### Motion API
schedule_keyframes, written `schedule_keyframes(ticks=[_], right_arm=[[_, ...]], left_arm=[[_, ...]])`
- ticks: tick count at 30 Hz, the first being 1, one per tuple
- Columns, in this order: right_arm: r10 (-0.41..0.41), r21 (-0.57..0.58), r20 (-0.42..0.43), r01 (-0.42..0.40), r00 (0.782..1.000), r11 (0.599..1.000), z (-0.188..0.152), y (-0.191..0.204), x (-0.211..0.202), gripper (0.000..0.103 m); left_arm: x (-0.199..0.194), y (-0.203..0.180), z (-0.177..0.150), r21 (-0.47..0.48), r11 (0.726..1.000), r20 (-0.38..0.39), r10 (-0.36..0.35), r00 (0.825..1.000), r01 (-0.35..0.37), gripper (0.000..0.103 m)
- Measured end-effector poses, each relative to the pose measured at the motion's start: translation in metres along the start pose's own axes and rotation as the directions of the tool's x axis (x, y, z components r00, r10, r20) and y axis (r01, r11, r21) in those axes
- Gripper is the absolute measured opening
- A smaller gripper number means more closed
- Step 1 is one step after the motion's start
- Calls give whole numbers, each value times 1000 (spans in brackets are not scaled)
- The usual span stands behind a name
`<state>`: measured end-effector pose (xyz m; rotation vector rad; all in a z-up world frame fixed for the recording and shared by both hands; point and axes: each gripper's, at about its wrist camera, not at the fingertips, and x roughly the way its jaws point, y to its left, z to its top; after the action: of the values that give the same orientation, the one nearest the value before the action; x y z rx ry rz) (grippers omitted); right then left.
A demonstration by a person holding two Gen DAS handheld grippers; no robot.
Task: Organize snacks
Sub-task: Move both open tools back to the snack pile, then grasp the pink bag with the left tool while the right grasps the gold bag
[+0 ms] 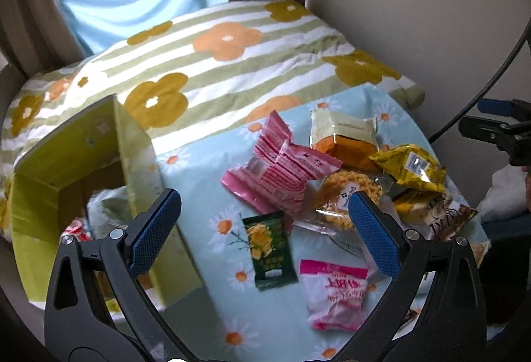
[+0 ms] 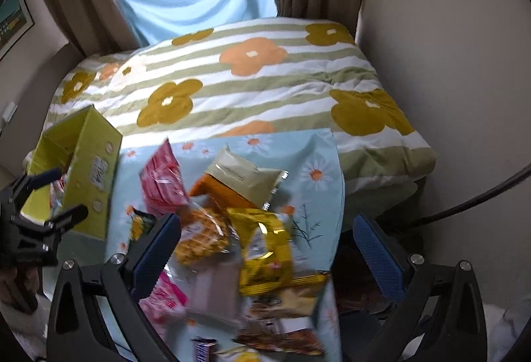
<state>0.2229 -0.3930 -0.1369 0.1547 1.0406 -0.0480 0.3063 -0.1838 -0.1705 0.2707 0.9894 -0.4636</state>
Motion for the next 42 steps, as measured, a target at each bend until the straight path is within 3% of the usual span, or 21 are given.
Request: schedule_keyframes(ticks=[5,10,20,24,29,37,42], right_arm=[[99,-9,-90,-100,991,995,-6,-14,30,103],[77,-48,-171,-86,982,995,-15,-16,60,103],[135,-2,-283,-142,950,990,-21,-28,107,101],[155,3,-321,-163,934,987,-22,-27,119,85],[180,18,-353,-185,918,982,-24,-25,132,74],[216,59,-361,-209,907,976,-25,-25,137,64],[211,53,-358,-206,910,977,-24,-24,136,64]], left_arm=[[37,-8,9,49,999,-90,17,996,-13,101],[75,-13,14,129,992,-180,15,984,8,101],[138,-20,15,246,968,-306,33,951,46,101],[154,-21,15,267,962,-326,31,945,60,100],[167,-21,16,284,956,-340,31,940,71,91],[168,-19,18,292,952,-333,12,943,91,70],[163,-15,17,272,959,-314,16,949,74,67]])
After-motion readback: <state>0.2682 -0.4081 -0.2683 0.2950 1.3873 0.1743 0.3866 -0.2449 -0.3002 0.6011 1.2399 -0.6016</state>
